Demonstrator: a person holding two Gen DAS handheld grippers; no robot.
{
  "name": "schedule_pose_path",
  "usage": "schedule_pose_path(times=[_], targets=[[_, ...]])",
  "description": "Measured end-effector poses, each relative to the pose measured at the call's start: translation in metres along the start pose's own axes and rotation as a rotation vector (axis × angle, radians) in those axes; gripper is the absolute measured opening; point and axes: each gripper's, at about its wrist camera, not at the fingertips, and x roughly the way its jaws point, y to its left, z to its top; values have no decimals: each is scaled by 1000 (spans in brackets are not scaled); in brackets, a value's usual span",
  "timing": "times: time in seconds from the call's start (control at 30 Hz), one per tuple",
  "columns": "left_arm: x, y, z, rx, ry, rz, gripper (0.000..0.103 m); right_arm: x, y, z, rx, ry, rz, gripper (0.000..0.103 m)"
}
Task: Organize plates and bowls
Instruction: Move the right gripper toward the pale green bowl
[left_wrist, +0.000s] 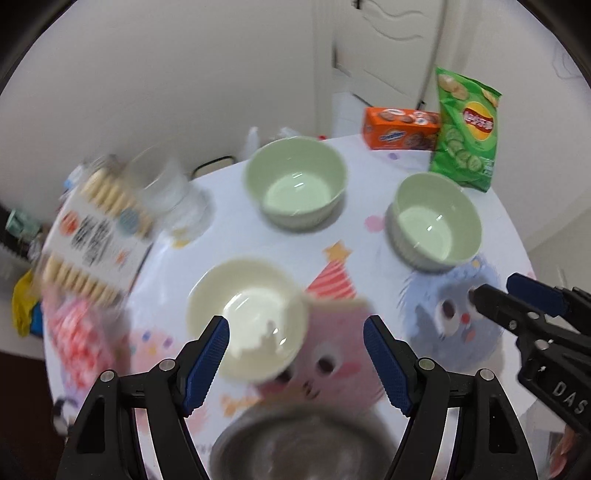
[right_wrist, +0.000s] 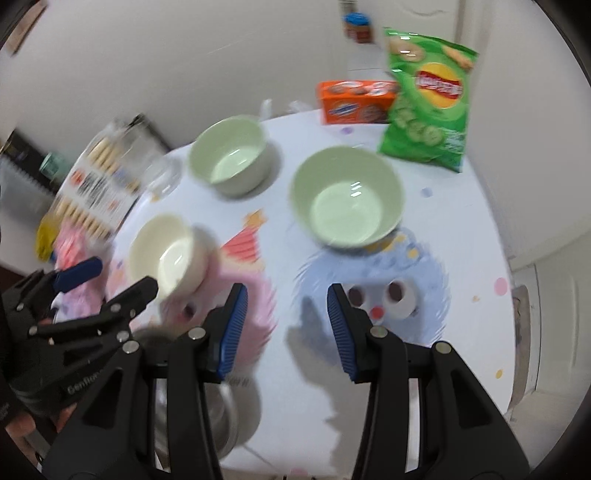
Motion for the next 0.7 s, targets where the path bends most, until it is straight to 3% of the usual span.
schedule_pose_path(times=[0.2, 0.33, 0.7], targets=[[37, -34, 43, 41, 9, -23, 77, 19, -35, 28, 95, 2, -75, 47], [58, -44, 63, 10, 28, -44, 77, 34, -59, 43, 148, 12, -102, 47], [109, -62, 84, -28, 103, -9, 76, 83, -95, 60, 208, 103, -74, 47]])
